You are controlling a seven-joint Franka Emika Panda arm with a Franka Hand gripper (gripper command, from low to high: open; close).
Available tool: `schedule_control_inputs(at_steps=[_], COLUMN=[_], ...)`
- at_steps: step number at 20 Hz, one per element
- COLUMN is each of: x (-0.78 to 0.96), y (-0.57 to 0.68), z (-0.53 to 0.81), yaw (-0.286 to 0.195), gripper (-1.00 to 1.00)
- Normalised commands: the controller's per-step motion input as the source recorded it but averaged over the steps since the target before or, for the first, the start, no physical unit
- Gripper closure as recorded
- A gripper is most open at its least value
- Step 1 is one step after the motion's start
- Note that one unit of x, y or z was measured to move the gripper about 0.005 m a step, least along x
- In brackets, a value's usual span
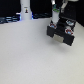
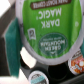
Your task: Open the kcup holder, insert the kcup into the holder, and close the kcup holder
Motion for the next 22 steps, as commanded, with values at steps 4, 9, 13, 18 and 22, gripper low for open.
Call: schedule_control_inputs(at_steps=[4,9,13,18,22], x=[0.02,0.11,0.25,0.2,0.4], y=[0.64,0.6,0.23,0.05,0.23], z=[0.02,0.0,-0.09,-0.05,0.28], yaw=[0.043,0.056,0.044,0.008,-0.025], gripper=[1.0,1.0,1.0,1.0,1.0])
